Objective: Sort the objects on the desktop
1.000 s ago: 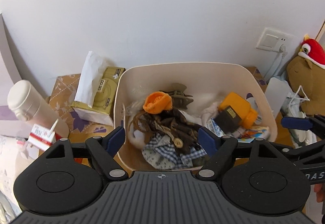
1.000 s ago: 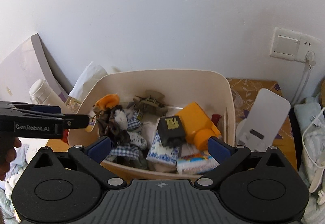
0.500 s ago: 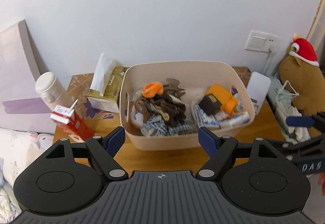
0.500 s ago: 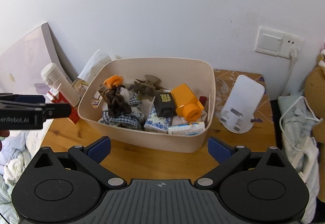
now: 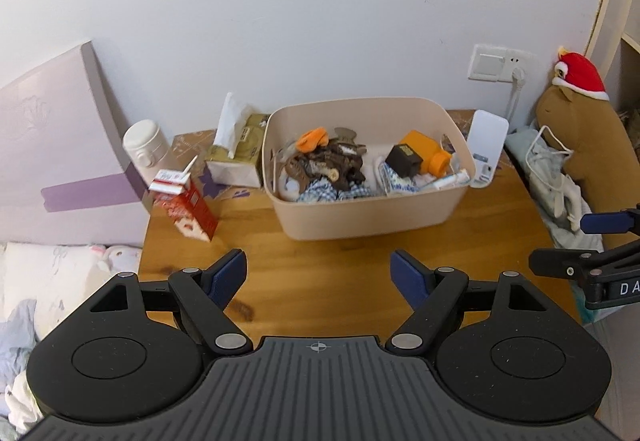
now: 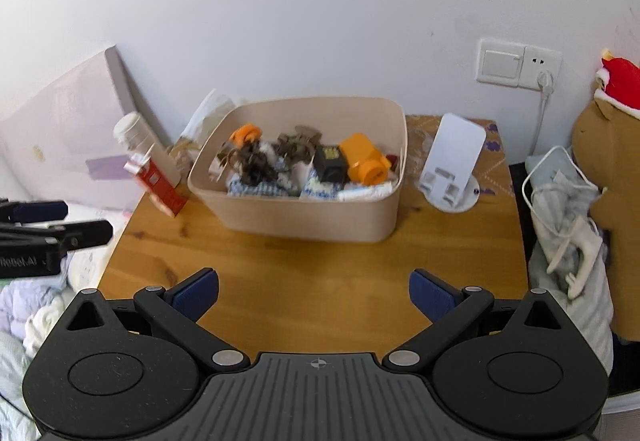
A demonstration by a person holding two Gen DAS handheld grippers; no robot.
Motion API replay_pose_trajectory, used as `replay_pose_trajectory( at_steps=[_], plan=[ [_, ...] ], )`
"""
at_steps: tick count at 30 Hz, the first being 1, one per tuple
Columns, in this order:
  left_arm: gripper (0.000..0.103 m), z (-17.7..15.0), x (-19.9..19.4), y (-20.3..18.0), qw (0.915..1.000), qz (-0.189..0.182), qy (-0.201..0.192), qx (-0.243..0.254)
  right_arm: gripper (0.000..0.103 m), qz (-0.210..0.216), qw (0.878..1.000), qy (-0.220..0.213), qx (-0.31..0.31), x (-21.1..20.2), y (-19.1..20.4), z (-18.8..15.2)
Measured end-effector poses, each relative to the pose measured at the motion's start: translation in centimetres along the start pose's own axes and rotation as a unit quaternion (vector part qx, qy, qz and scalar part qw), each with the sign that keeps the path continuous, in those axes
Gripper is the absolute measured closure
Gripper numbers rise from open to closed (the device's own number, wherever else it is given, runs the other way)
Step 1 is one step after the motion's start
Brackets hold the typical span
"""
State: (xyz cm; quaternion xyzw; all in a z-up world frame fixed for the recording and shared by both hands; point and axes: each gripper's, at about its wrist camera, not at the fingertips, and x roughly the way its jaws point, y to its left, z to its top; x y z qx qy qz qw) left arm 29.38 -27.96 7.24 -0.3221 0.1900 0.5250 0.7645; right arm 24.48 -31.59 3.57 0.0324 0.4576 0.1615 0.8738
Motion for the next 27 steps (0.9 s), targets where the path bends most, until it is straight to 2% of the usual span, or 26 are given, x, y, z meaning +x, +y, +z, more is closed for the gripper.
replay_pose_trajectory(
  at_steps=[12,17,27],
  plan=[
    [0.023,-5.6,-4.1,-0.2,0.9987,0.011,0.049,-0.006,0.000,0.001,1.000,0.003,0.006,-5.1,-0.9,-4.2],
    [0.023,-7.6,-5.5,-0.7,0.9984,0.009,0.056,-0.005,0.000,-0.018,1.000,-0.002,-0.001,-7.0,-0.9,-5.7],
    [0.023,-10.4,-8.9,-2.3,0.9983,0.003,0.055,0.018,0.000,-0.015,1.000,-0.006,0.006,-9.6,-0.9,-8.5]
  ],
)
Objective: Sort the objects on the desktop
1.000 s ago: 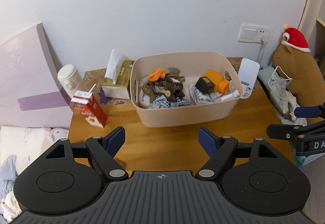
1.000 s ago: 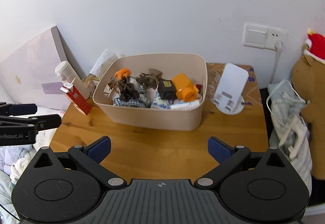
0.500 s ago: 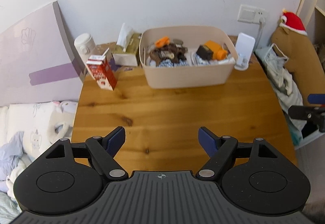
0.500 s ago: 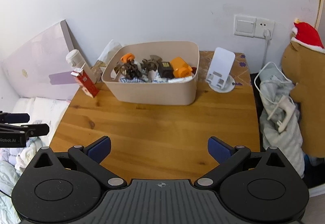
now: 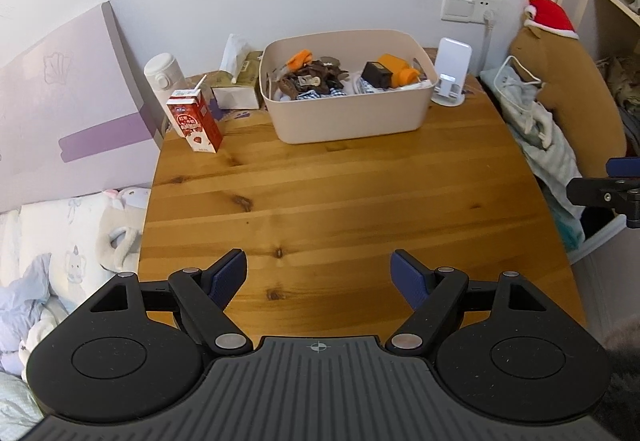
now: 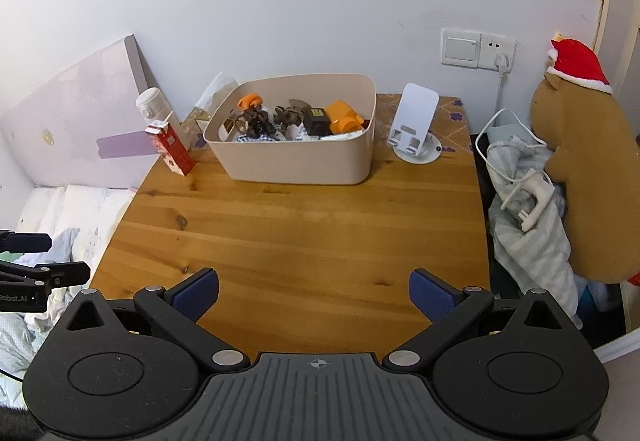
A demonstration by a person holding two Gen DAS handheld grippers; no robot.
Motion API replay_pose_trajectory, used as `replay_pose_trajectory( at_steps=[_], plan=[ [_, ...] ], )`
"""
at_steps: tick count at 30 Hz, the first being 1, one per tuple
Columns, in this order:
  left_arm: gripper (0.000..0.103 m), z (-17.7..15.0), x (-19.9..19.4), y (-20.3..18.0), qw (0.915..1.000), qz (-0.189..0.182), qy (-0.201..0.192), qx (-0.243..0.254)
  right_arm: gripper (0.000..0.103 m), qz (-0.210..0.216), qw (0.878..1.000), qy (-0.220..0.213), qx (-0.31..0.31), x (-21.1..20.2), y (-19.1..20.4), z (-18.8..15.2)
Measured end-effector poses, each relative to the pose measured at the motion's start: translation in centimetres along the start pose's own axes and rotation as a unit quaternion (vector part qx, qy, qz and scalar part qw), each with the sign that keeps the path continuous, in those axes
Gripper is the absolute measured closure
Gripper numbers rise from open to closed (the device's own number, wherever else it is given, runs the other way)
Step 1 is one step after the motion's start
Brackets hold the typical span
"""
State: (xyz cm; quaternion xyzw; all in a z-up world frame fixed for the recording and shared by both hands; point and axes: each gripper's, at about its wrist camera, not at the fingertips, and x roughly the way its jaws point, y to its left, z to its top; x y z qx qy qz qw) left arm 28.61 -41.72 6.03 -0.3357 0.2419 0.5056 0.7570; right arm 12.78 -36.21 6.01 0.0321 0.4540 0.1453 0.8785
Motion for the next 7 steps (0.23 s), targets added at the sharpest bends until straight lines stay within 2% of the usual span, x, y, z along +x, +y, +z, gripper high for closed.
replay_pose_trajectory(
  at_steps=[7],
  plan=[
    [0.023,-0.82,-0.59,0.06,1.0000,0.000,-0.001,-0.007,0.000,0.000,1.000,0.011,-0.003,-0.29,-0.34,-0.85]
  ],
)
